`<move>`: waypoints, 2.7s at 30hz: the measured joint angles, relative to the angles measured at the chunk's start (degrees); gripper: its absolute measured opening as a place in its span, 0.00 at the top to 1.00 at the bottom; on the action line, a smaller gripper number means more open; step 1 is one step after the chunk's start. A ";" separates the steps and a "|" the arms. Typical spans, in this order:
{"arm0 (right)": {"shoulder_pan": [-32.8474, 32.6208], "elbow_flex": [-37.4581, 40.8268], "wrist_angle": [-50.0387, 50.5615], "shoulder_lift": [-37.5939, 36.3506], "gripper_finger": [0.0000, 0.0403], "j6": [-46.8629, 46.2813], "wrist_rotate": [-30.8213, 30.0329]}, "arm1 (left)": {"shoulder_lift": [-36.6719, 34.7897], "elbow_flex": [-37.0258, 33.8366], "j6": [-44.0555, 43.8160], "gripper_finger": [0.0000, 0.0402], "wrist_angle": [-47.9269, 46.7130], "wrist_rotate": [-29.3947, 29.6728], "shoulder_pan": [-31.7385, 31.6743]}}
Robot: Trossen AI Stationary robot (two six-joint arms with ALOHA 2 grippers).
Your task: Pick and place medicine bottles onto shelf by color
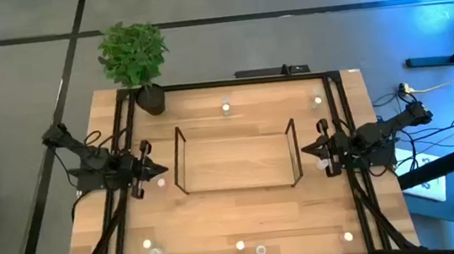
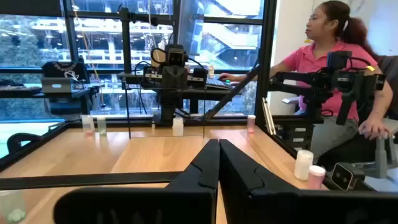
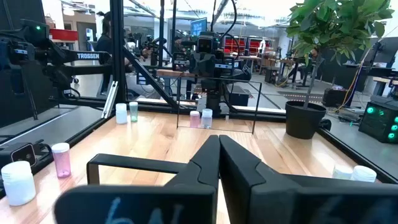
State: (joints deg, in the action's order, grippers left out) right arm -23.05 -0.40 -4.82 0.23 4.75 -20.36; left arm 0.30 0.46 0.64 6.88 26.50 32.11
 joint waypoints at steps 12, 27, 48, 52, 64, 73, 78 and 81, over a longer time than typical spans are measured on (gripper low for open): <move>0.01 0.01 0.00 0.00 0.96 0.00 0.00 | 0.00 -0.01 0.00 1.00 0.00 0.00 0.01; 0.02 0.01 0.00 0.00 0.96 0.00 -0.02 | 0.00 0.00 0.00 1.00 0.01 0.00 0.01; 0.00 0.00 -0.07 0.02 0.96 0.00 0.00 | 0.01 -0.01 0.00 1.00 0.00 0.00 0.00; 0.01 0.00 -0.07 0.00 0.96 -0.06 -0.02 | 0.00 0.01 0.00 1.00 0.02 0.00 -0.01; 0.00 0.00 -14.50 0.00 0.98 -7.07 8.51 | 0.00 0.01 0.00 1.00 0.02 0.00 0.00; 0.00 0.00 -13.33 0.02 0.99 -7.48 10.04 | 0.02 0.01 0.00 1.00 0.02 0.00 0.01; 0.02 0.00 -13.35 0.02 1.00 -3.84 7.95 | 0.02 0.01 0.00 1.00 0.02 0.00 0.01; 0.07 0.00 -12.23 0.04 1.00 -0.99 6.37 | 0.00 -0.01 0.00 1.00 0.02 0.00 0.01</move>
State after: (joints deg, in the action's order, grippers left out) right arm -22.98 -0.40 -17.05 0.27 3.77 -13.99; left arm 0.30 0.45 0.64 6.90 26.50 32.12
